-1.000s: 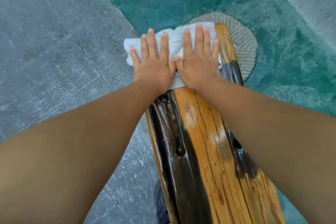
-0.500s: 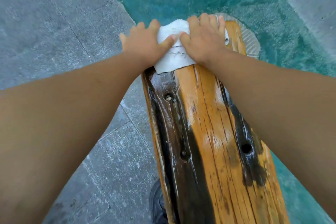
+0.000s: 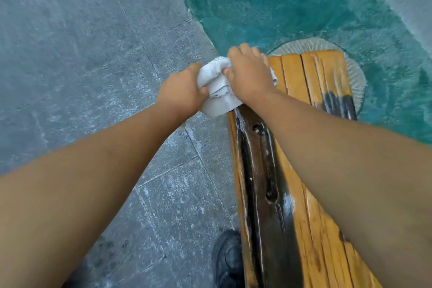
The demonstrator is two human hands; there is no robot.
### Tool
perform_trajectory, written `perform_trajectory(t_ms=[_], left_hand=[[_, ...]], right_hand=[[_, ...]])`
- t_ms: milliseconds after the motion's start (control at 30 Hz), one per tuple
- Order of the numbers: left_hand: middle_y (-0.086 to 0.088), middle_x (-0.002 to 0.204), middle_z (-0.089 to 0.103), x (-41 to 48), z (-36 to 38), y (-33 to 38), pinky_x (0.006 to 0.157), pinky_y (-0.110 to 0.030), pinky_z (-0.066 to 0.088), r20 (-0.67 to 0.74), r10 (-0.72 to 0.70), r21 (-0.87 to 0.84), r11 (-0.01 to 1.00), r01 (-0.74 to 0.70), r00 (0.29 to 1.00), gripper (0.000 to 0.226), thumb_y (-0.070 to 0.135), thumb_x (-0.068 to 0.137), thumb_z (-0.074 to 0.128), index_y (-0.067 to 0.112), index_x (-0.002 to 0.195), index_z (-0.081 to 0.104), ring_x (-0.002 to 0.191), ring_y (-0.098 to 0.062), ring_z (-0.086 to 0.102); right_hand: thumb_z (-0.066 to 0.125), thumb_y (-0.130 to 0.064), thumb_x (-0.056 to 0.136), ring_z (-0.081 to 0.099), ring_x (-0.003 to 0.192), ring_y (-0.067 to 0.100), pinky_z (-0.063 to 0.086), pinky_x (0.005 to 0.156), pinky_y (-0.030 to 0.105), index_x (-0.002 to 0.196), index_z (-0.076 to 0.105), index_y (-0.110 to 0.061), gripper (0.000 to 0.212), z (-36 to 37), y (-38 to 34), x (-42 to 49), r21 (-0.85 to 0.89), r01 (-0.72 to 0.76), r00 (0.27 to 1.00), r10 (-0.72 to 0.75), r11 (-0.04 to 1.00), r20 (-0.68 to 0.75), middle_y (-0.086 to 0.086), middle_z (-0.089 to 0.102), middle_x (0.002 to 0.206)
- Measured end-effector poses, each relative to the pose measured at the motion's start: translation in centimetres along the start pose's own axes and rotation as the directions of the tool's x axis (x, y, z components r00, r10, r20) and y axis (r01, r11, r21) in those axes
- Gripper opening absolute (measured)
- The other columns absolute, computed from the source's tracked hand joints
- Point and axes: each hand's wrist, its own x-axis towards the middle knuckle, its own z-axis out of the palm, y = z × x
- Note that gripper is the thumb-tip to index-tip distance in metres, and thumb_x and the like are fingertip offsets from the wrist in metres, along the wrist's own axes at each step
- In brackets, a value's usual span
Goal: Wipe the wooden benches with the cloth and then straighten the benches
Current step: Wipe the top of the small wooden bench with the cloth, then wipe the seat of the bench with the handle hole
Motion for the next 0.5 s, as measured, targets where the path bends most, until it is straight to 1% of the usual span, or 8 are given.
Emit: perform_trajectory(t_ms=[67, 133, 233, 300, 333, 400, 433, 500], left_hand=[[-0.012, 0.096, 0.067, -0.6, -2.0, -0.5, 0.070, -0.036, 0.045, 0.022, 0.001, 0.054, 0.999, -0.002, 1.000, 0.023, 0.019, 0.081, 0.053, 0.018, 0.103, 0.057, 0.093, -0.037, 0.062], [-0.014, 0.091, 0.061, -2.1, -4.7, -1.3, 0.070, -0.035, 0.042, 0.066, 0.029, 0.077, 0.996, -0.034, 0.997, 0.014, 0.010, 0.078, 0.056, 0.016, 0.091, 0.053, 0.096, -0.037, 0.059], [-0.010, 0.093, 0.047, -5.2, -8.1, -1.6, 0.072, -0.036, 0.043, 0.057, 0.058, 0.042, 0.997, -0.060, 0.997, 0.022, 0.002, 0.077, 0.053, 0.012, 0.097, 0.054, 0.096, -0.035, 0.054], [-0.011, 0.103, 0.048, -8.5, -10.8, -1.1, 0.079, -0.042, 0.047, 0.045, 0.088, 0.015, 0.996, -0.088, 0.995, 0.026, 0.002, 0.078, 0.052, 0.011, 0.102, 0.054, 0.097, -0.034, 0.053], [-0.011, 0.107, 0.049, -10.6, -12.1, -0.6, 0.082, -0.044, 0.047, 0.052, 0.096, 0.011, 0.995, -0.097, 0.994, 0.024, 0.003, 0.079, 0.052, 0.013, 0.100, 0.052, 0.099, -0.033, 0.054], [-0.008, 0.106, 0.056, -14.7, -14.0, 0.7, 0.087, -0.043, 0.042, 0.052, 0.074, 0.042, 0.996, -0.076, 0.996, 0.021, 0.007, 0.079, 0.052, 0.020, 0.094, 0.047, 0.101, -0.031, 0.056], [-0.006, 0.102, 0.060, -17.0, -15.0, 1.5, 0.087, -0.043, 0.039, 0.029, 0.040, 0.056, 0.998, -0.041, 0.999, 0.021, 0.009, 0.079, 0.053, 0.023, 0.093, 0.044, 0.100, -0.031, 0.058], [-0.004, 0.095, 0.064, -21.6, -16.3, 3.1, 0.080, -0.042, 0.037, -0.029, 0.002, 0.024, 1.000, -0.002, 1.000, 0.023, 0.012, 0.080, 0.056, 0.024, 0.094, 0.041, 0.094, -0.031, 0.060]], right_hand=[[0.056, -0.032, 0.096, 0.047, 0.119, 0.031, 0.037, 0.098, 0.046, 0.118, 0.052, -0.013, 0.029, -0.8, -1.6, -1.6, 0.018, 0.016, 1.000, -0.016, 1.000, -0.012, 0.010, 0.052, 0.123], [0.060, -0.033, 0.092, 0.047, 0.117, 0.031, 0.039, 0.096, 0.044, 0.117, 0.054, -0.011, 0.033, -2.6, -3.4, -3.5, 0.038, 0.073, 0.997, -0.074, 0.997, 0.023, 0.010, 0.052, 0.123], [0.066, -0.031, 0.085, 0.049, 0.114, 0.031, 0.043, 0.094, 0.043, 0.109, 0.055, -0.010, 0.034, -6.0, -5.2, -6.1, 0.111, 0.207, 0.974, -0.215, 0.972, 0.069, 0.009, 0.050, 0.125], [0.068, -0.028, 0.080, 0.052, 0.108, 0.031, 0.046, 0.085, 0.040, 0.099, 0.053, -0.011, 0.030, -9.0, -7.0, -8.5, 0.188, 0.284, 0.948, -0.305, 0.940, 0.094, 0.008, 0.050, 0.125], [0.068, -0.028, 0.078, 0.054, 0.102, 0.031, 0.045, 0.077, 0.038, 0.094, 0.049, -0.014, 0.028, -10.7, -7.9, -10.0, 0.197, 0.307, 0.935, -0.334, 0.931, 0.118, 0.007, 0.051, 0.120], [0.067, -0.031, 0.078, 0.057, 0.086, 0.032, 0.035, 0.062, 0.035, 0.088, 0.040, -0.020, 0.031, -13.8, -9.5, -13.2, 0.172, 0.310, 0.921, -0.340, 0.935, 0.188, 0.002, 0.052, 0.094], [0.066, -0.032, 0.079, 0.057, 0.079, 0.033, 0.031, 0.058, 0.035, 0.087, 0.037, -0.021, 0.032, -15.4, -10.3, -14.9, 0.166, 0.294, 0.921, -0.326, 0.941, 0.213, 0.000, 0.050, 0.082], [0.066, -0.033, 0.078, 0.054, 0.071, 0.033, 0.029, 0.056, 0.035, 0.086, 0.037, -0.020, 0.033, -18.7, -11.5, -18.6, 0.175, 0.266, 0.933, -0.299, 0.948, 0.203, 0.000, 0.048, 0.075]])
